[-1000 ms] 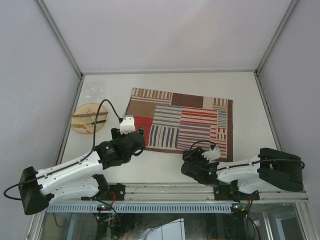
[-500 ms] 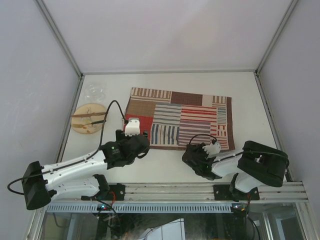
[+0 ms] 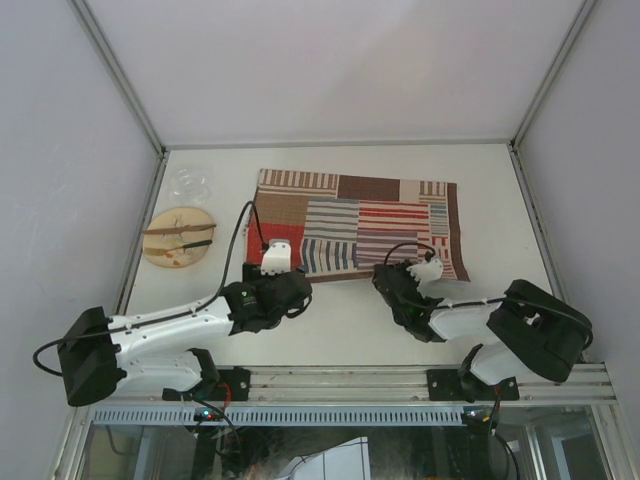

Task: Set the dinner table for one person
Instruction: Flatten out the napkin at the center of the board.

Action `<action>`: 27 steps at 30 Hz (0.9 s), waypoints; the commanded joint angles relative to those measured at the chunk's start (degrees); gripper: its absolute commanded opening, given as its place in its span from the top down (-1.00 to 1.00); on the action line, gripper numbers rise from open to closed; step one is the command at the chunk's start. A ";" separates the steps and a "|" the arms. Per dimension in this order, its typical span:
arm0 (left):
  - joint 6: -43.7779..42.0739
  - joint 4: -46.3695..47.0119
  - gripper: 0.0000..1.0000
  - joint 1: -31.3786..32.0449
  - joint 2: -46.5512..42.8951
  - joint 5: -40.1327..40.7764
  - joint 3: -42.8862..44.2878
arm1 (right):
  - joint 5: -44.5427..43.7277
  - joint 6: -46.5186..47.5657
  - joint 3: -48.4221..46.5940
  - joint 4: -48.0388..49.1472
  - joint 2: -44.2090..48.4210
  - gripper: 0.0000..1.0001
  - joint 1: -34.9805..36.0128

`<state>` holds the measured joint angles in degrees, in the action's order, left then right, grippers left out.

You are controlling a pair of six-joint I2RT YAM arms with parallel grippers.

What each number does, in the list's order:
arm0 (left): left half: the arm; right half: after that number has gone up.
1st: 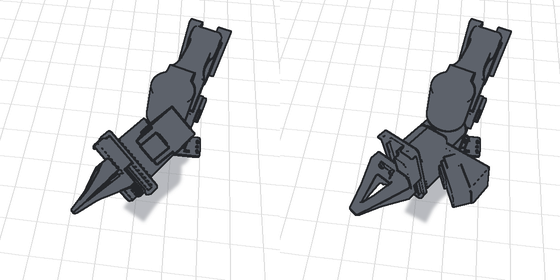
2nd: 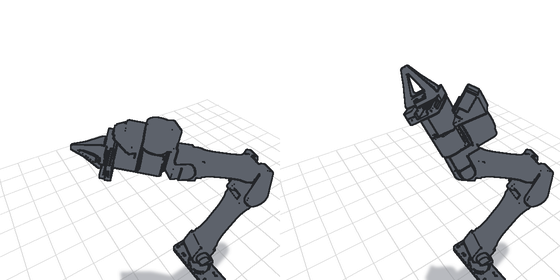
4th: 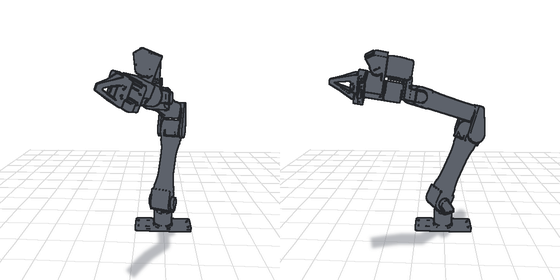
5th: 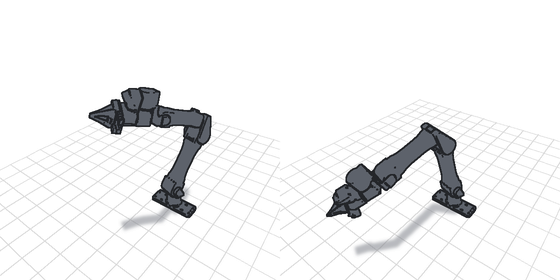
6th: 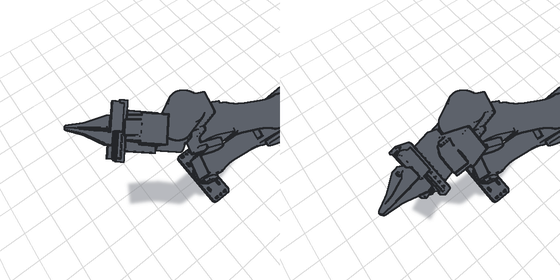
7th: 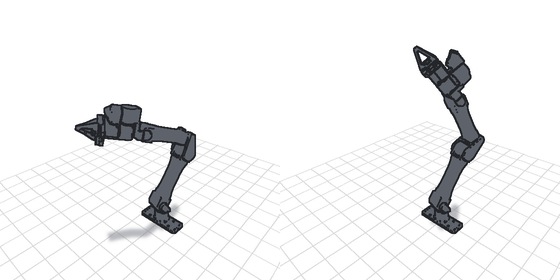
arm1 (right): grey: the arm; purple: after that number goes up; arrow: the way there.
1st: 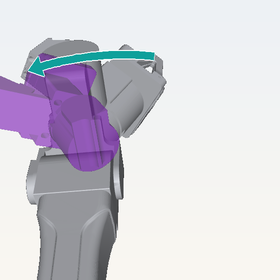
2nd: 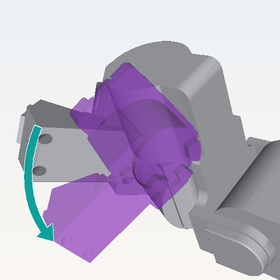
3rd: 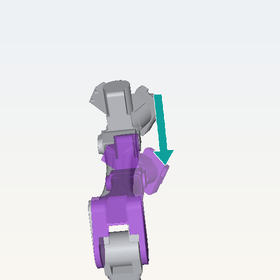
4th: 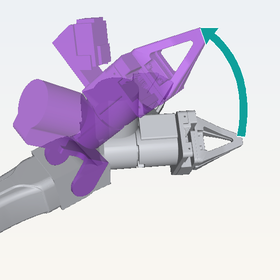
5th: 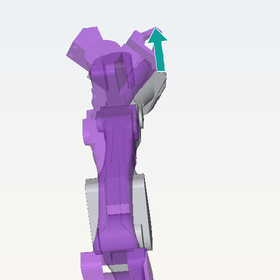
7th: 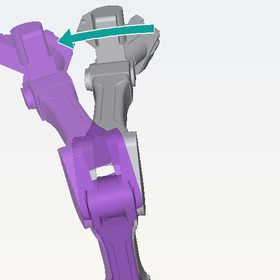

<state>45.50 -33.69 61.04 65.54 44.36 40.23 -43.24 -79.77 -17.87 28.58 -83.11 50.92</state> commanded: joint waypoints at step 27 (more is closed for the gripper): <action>-15.23 22.08 -0.88 9.87 29.06 25.77 5.47 | 4.33 10.87 -11.75 1.33 2.17 1.00 -11.04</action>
<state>34.72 -13.02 67.59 88.86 57.71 39.86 -39.46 -69.80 -27.51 28.91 -83.05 40.75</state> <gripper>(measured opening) 0.932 0.009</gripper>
